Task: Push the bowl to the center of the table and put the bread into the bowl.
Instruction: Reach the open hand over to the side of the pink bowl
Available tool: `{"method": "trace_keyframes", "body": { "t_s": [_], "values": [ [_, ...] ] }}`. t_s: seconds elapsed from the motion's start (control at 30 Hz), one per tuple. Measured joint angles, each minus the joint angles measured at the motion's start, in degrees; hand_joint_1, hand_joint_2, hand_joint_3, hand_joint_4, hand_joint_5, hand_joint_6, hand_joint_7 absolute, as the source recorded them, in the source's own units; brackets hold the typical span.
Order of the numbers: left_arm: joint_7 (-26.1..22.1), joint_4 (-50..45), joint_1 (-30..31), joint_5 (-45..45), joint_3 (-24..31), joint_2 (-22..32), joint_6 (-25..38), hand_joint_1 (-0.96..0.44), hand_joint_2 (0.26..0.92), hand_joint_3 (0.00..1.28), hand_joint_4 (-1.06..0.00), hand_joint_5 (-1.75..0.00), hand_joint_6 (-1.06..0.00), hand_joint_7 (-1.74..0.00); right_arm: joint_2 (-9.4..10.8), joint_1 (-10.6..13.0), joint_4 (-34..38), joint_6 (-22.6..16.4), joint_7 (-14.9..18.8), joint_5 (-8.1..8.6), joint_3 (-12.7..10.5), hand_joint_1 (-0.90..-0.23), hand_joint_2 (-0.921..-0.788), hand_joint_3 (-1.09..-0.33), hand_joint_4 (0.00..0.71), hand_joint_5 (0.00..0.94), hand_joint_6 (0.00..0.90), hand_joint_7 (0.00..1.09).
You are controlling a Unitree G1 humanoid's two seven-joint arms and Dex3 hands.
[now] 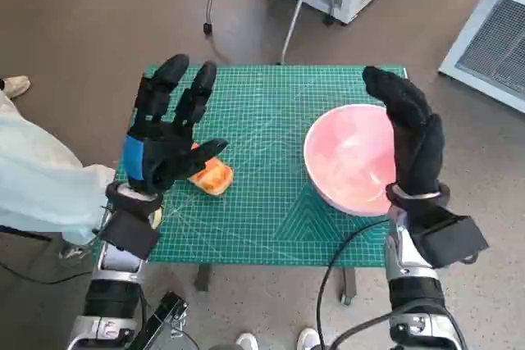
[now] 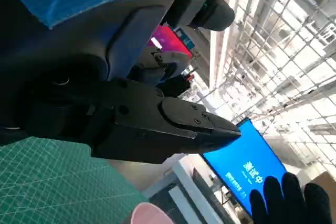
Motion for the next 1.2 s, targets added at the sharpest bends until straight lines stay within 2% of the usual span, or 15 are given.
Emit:
{"method": "trace_keyframes", "body": {
  "t_s": [0.7,0.87,1.0,1.2],
  "values": [
    [-0.75,0.31,-0.06,0.03,-0.22,0.4,-0.46,-0.09,0.921,0.09,-0.31,-0.01,-0.07,-0.66,-0.13,0.0,0.27,0.07,0.0,0.04,-0.17,-0.554,-0.921,-0.738,0.367,0.003,0.036,0.77],
    [-1.06,-0.2,-0.02,0.03,-0.23,0.55,-0.43,-0.1,0.921,0.09,-0.31,-0.01,-0.07,-0.66,-0.61,-0.07,0.8,-0.01,0.04,0.17,-0.58,-0.574,-0.921,-0.729,0.369,0.004,0.038,0.76],
    [-1.2,-0.45,-0.01,0.03,-0.24,0.57,-0.43,-0.11,0.921,0.1,-0.31,-0.01,-0.07,-0.66,-2.19,-0.41,3.2,-0.56,0.68,1.33,-1.81,-0.578,-0.921,-0.723,0.369,0.003,0.054,0.71],
    [-1.4,-0.46,0.2,-0.03,-0.09,0.99,-0.46,-0.09,0.921,0.1,-0.32,-0.01,-0.07,-0.67,-6.12,-1.78,9.61,-2.53,1.05,3.02,-6.05,-0.572,-0.921,-0.733,0.363,0.0,0.076,0.65]
  ]
}}
